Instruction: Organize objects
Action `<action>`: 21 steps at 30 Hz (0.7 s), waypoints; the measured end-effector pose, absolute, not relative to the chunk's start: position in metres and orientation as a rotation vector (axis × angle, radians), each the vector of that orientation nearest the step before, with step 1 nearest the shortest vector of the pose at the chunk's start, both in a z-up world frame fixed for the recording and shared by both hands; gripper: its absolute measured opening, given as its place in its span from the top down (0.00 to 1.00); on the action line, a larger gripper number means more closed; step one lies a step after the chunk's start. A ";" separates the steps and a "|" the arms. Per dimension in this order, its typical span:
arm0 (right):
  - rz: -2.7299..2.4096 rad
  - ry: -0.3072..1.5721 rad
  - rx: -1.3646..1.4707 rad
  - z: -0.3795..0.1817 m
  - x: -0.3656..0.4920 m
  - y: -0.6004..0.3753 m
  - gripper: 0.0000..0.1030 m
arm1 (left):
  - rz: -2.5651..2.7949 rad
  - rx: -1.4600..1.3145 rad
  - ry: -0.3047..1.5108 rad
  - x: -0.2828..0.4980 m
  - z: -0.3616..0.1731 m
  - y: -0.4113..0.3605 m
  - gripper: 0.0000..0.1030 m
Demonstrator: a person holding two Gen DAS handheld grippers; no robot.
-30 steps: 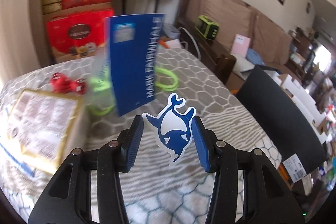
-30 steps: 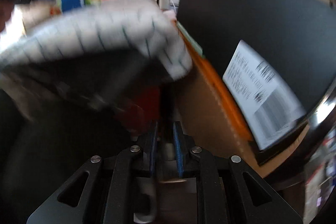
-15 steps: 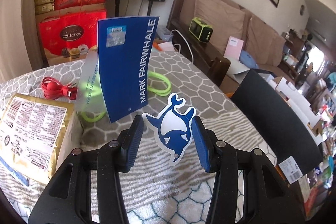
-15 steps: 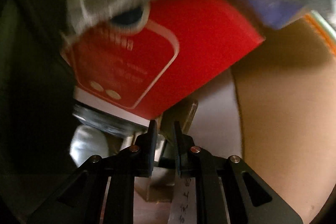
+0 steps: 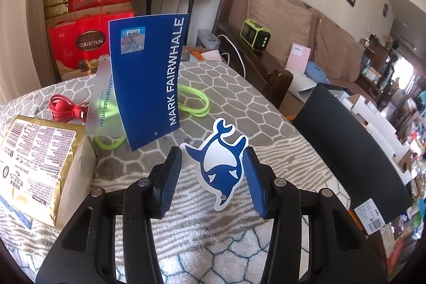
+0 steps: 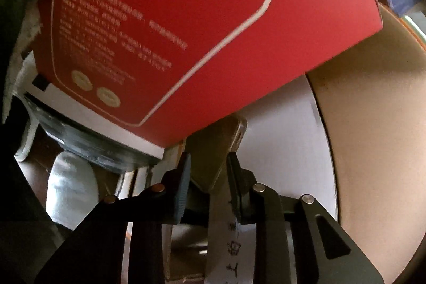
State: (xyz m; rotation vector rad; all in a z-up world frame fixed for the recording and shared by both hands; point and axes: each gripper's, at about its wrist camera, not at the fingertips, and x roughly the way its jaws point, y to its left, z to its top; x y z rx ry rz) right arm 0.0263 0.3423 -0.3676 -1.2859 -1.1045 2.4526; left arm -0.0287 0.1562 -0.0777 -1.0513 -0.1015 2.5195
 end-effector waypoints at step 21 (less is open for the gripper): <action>1.907 -1.590 -0.918 -0.432 0.025 0.315 0.79 | 2.529 -1.009 -0.252 0.005 -0.058 0.098 0.57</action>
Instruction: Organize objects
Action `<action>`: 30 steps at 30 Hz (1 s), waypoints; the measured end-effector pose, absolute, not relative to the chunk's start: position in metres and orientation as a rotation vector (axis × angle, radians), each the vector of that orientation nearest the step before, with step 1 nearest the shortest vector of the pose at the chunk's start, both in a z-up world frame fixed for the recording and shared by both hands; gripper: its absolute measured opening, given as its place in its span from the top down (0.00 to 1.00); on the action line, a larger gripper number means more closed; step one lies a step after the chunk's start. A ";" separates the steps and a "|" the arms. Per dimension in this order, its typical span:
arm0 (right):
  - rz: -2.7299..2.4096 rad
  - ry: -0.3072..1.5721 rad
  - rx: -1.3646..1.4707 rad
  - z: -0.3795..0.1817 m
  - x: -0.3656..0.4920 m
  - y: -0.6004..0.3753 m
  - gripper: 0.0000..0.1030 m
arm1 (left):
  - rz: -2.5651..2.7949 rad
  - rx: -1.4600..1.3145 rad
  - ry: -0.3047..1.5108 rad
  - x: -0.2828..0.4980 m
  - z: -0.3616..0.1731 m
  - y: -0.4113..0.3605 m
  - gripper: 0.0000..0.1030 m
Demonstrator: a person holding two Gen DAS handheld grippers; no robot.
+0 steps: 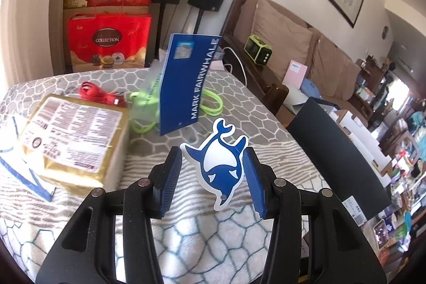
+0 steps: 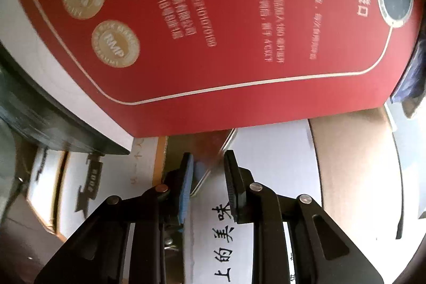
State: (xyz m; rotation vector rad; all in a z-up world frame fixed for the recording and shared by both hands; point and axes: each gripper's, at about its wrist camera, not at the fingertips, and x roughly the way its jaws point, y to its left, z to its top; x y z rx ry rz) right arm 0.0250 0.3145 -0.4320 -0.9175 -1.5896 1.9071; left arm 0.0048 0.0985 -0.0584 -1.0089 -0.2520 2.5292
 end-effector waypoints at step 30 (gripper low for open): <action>2.078 -1.448 -0.721 -0.305 0.066 0.315 0.90 | 2.481 -1.072 -0.350 0.022 -0.082 0.091 0.57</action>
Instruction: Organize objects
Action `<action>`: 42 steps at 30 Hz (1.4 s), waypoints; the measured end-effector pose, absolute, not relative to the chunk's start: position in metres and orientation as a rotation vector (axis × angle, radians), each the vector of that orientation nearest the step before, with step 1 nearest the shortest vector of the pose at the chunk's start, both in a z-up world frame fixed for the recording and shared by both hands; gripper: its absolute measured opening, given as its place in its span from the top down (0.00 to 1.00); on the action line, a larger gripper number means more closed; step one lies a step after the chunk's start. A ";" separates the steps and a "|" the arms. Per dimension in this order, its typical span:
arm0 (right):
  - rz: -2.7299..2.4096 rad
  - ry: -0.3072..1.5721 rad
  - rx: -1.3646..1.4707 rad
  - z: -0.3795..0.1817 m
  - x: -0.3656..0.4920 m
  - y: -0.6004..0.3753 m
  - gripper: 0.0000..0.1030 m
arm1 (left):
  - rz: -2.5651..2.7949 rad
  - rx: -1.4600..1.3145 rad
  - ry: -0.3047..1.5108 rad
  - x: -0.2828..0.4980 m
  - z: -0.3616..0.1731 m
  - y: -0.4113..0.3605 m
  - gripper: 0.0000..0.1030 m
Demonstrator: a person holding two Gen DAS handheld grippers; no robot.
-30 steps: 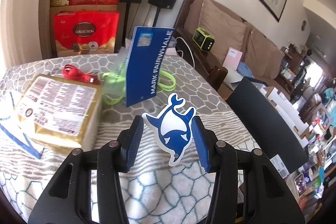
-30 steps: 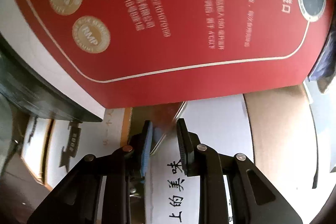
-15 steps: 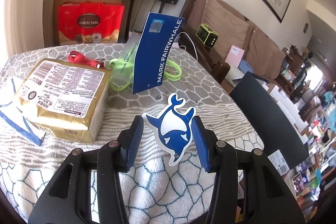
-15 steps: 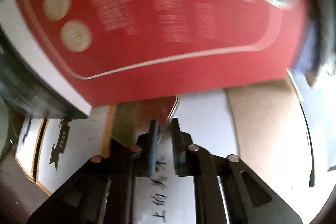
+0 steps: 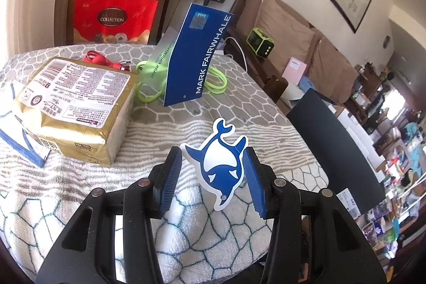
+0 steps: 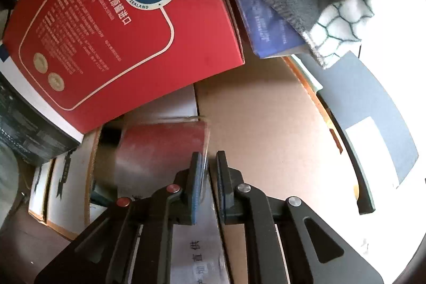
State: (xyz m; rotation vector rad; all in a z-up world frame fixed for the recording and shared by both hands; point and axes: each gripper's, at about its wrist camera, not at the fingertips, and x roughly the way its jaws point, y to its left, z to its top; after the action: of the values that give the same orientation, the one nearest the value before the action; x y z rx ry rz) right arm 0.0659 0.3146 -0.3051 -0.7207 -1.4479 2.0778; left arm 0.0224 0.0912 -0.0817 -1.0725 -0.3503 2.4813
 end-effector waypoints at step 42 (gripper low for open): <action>2.283 -1.588 -0.571 -0.072 0.073 0.324 0.99 | 2.468 -0.993 -0.541 0.035 -0.061 0.055 0.57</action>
State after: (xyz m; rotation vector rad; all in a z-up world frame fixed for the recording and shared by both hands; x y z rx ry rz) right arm 0.0725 0.3240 -0.0717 -0.5713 -1.5879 2.2829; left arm 0.0351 0.0549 -0.0612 -0.9928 -0.5408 2.4683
